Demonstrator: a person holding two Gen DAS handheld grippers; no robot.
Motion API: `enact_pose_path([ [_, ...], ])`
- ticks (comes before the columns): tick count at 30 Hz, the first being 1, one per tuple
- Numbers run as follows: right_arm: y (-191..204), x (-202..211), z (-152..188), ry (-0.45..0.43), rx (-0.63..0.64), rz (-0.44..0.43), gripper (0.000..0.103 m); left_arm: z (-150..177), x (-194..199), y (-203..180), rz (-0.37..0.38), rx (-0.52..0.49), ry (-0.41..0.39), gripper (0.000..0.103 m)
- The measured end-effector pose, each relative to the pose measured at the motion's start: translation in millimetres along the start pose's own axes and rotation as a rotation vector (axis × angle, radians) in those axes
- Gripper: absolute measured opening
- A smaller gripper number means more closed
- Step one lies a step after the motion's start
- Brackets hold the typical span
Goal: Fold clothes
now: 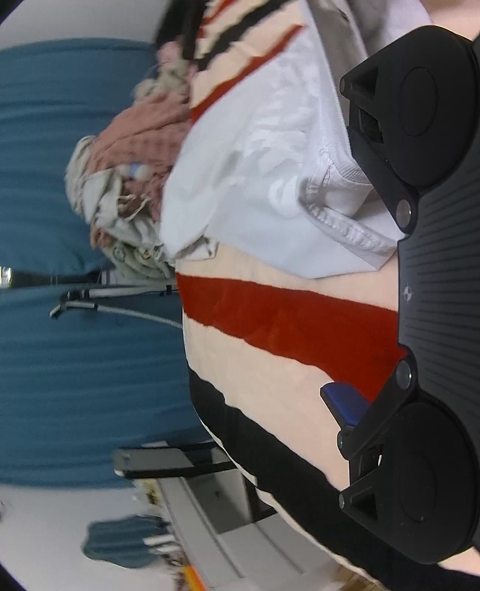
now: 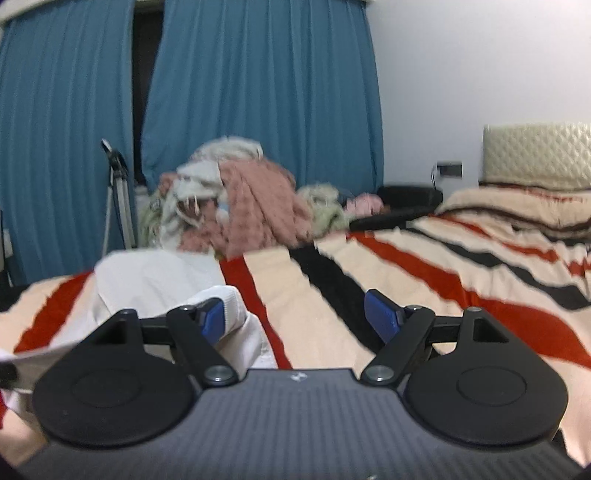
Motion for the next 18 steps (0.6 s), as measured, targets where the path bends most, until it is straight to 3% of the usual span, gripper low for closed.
enact_pose_path([
  [5,4,-5,17,0.079,0.036,0.012,0.079,6,26,2,-0.024,-0.025,-0.02,0.103],
  [9,3,7,24,0.107,0.042,0.012,0.079,8,47,10,-0.05,0.011,-0.034,0.103],
  [15,-10,52,9,0.038,-0.056,0.002,0.078,-4,97,29,-0.069,0.104,-0.117,0.103],
  [18,-12,76,-19,-0.043,-0.062,-0.011,0.078,-19,127,42,-0.071,0.187,-0.152,0.103],
])
Point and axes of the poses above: each gripper's, at about its wrist camera, not at the fingertips, and x roughly against the way its jaws point, y to its left, z to its underside, the point moved 8 cm from there along -x, roughly the way its jaws point, and after that the axes turned 4 degrees about -y, right-handed, at the moved point
